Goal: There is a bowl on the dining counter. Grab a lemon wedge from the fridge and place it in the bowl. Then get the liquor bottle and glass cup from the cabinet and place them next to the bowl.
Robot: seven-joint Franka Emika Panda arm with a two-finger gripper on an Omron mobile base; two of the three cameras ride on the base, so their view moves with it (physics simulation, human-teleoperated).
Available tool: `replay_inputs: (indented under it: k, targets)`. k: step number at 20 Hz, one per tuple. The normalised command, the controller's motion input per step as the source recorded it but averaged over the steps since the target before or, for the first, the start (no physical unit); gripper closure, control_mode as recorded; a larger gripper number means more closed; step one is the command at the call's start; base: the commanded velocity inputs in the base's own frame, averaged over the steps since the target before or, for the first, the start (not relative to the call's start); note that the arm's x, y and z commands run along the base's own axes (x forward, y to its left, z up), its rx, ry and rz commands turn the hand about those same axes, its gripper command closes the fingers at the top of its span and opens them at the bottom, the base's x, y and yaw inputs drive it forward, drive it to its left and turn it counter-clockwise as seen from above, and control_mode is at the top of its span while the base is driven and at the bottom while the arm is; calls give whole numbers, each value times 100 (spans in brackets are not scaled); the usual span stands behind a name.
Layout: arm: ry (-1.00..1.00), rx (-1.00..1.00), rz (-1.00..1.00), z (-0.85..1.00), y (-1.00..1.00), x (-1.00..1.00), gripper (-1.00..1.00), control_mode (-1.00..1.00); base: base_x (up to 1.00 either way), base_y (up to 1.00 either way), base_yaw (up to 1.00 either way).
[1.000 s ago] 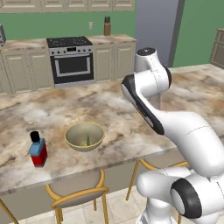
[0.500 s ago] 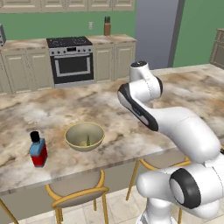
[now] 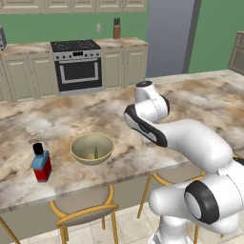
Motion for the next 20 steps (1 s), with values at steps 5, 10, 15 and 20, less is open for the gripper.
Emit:
replay_inputs:
  k: [5, 10, 15, 20]
  targets:
    - [0, -1, 14, -44, 15, 10, 100, -100, 0, 0, 0]
    - [0, 1, 11, -24, 12, 15, 100, -100, 0, 0, 0]
    - [0, 3, 9, -14, 13, 23, 100, -100, 0, 0, 0]
    - [0, 2, 8, -8, 13, 22, 100, -100, 0, 0, 0]
